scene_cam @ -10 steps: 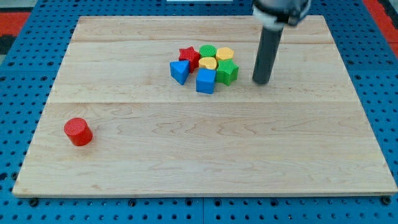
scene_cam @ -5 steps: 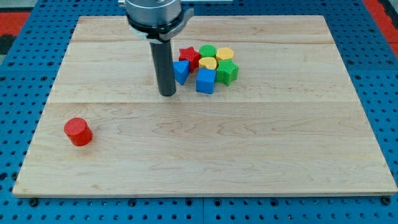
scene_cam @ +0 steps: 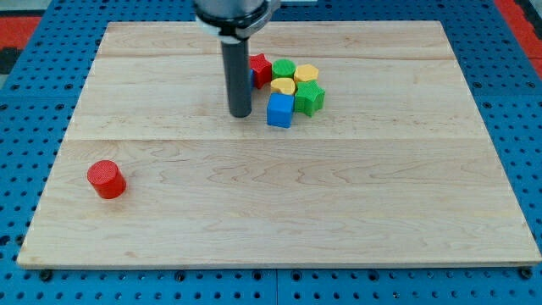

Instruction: Adjust the red star and the blue triangle at the center of the board

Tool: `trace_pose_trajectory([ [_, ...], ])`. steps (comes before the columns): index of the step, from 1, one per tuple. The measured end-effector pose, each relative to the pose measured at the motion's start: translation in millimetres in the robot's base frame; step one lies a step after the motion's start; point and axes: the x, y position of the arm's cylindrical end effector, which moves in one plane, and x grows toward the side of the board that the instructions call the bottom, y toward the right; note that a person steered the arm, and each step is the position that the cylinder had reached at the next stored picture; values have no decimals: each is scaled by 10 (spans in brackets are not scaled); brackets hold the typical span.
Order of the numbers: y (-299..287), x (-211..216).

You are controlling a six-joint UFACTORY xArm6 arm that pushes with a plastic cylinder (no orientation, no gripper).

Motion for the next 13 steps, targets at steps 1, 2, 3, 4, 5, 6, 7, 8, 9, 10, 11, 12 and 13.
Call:
trace_pose_trajectory([
  [1,-483,45],
  [2,-639,-445],
  [3,-446,-1276],
  [4,-341,-1563],
  [5,22,-1563],
  [6,187,-1528],
  [7,187,-1303],
  [8,187,-1153],
  [9,187,-1101],
  [10,123,-1066],
  [11,182,-1055],
  [12,24,-1055],
  [13,-674,-978],
])
